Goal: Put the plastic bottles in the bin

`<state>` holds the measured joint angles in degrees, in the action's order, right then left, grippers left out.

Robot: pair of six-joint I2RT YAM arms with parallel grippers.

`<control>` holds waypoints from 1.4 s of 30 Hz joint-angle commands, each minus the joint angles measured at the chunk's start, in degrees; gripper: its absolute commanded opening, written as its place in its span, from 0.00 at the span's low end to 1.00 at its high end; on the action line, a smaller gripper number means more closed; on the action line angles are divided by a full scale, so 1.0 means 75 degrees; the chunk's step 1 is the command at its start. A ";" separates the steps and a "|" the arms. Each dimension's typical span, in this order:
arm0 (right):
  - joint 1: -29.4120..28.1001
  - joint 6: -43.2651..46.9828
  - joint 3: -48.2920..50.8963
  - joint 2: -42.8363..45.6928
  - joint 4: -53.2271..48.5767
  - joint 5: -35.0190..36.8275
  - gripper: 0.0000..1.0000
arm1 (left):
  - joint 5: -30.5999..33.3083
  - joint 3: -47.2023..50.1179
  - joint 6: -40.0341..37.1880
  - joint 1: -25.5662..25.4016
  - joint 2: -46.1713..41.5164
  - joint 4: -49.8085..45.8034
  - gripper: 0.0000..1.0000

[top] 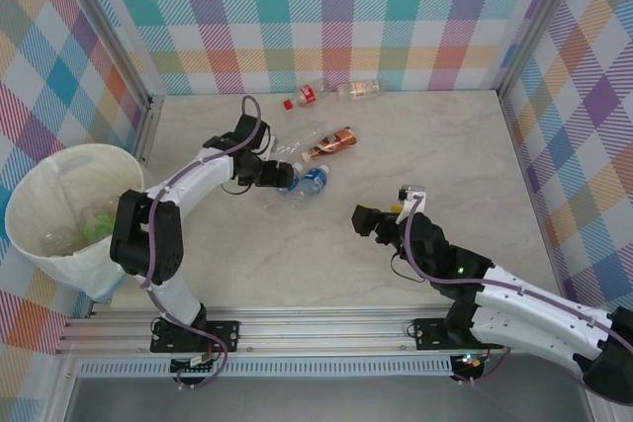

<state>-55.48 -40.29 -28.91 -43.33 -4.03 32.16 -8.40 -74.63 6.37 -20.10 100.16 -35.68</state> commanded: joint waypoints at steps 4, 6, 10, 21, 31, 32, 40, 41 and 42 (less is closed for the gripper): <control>0.0020 -0.0221 0.0034 0.0035 -0.0102 0.0046 1.00 | 0.0286 0.0152 -0.0164 0.0078 0.0386 0.0210 0.82; 0.0019 -0.0261 0.0040 0.0029 -0.0112 0.0029 1.00 | 0.0322 0.0244 -0.0170 0.0078 0.0521 0.0286 0.81; 0.0023 -0.0276 0.0037 0.0016 -0.0150 0.0012 1.00 | 0.0262 0.0411 -0.0254 0.0078 0.0701 0.0468 0.79; 0.0017 -0.0381 0.0094 -0.0029 -0.0132 -0.0016 1.00 | 0.0064 0.0678 -0.0369 0.0060 0.0883 0.0859 0.76; 0.0022 0.0559 -0.0144 -0.0670 0.0448 -0.1200 1.00 | -0.0474 0.1332 0.0000 0.0002 -0.0653 0.1038 0.56; 0.0018 0.0662 -0.0195 -0.0803 0.0569 -0.1345 1.00 | -0.0702 0.1430 0.0113 -0.0004 -0.0891 0.1046 0.54; 0.0005 0.1245 -0.0397 -0.1593 0.2072 -0.1790 0.99 | -0.1284 0.1819 0.0840 -0.0004 -0.2653 0.0689 0.37; 0.0003 0.1358 -0.0433 -0.1686 0.2228 -0.1837 1.00 | -0.1428 0.1806 0.0963 -0.0004 -0.2893 0.0606 0.35; 0.0003 0.1453 -0.0483 -0.1773 0.2328 -0.1890 1.00 | -0.1647 0.1826 0.1035 -0.0004 -0.3165 0.0585 0.34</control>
<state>-55.48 -32.97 -29.54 -55.64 6.13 20.12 -16.29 -61.91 11.03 -20.12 81.10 -29.04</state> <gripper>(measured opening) 0.997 0.625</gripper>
